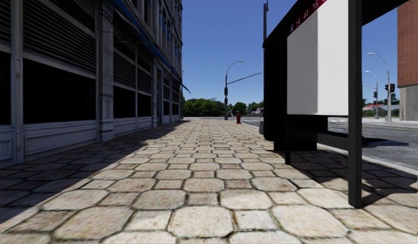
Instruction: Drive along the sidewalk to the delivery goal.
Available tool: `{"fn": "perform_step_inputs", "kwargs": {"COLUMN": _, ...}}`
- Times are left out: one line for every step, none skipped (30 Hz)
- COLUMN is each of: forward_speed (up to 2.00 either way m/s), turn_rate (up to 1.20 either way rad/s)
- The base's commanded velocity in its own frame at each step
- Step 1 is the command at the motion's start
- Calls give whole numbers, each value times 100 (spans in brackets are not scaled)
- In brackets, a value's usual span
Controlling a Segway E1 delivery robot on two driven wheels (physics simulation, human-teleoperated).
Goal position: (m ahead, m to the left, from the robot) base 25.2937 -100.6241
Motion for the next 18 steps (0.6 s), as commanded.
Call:
{"fn": "perform_step_inputs", "kwargs": {"forward_speed": 200, "turn_rate": 0}}
{"fn": "perform_step_inputs", "kwargs": {"forward_speed": 200, "turn_rate": 0}}
{"fn": "perform_step_inputs", "kwargs": {"forward_speed": 200, "turn_rate": 0}}
{"fn": "perform_step_inputs", "kwargs": {"forward_speed": 200, "turn_rate": 0}}
{"fn": "perform_step_inputs", "kwargs": {"forward_speed": 200, "turn_rate": 0}}
{"fn": "perform_step_inputs", "kwargs": {"forward_speed": 200, "turn_rate": 0}}
{"fn": "perform_step_inputs", "kwargs": {"forward_speed": 200, "turn_rate": 0}}
{"fn": "perform_step_inputs", "kwargs": {"forward_speed": 200, "turn_rate": 0}}
{"fn": "perform_step_inputs", "kwargs": {"forward_speed": 200, "turn_rate": 0}}
{"fn": "perform_step_inputs", "kwargs": {"forward_speed": 200, "turn_rate": 0}}
{"fn": "perform_step_inputs", "kwargs": {"forward_speed": 200, "turn_rate": 0}}
{"fn": "perform_step_inputs", "kwargs": {"forward_speed": 200, "turn_rate": 0}}
{"fn": "perform_step_inputs", "kwargs": {"forward_speed": 200, "turn_rate": 0}}
{"fn": "perform_step_inputs", "kwargs": {"forward_speed": 200, "turn_rate": 0}}
{"fn": "perform_step_inputs", "kwargs": {"forward_speed": 200, "turn_rate": 0}}
{"fn": "perform_step_inputs", "kwargs": {"forward_speed": 200, "turn_rate": 0}}
{"fn": "perform_step_inputs", "kwargs": {"forward_speed": 200, "turn_rate": 0}}
{"fn": "perform_step_inputs", "kwargs": {"forward_speed": 200, "turn_rate": 0}}
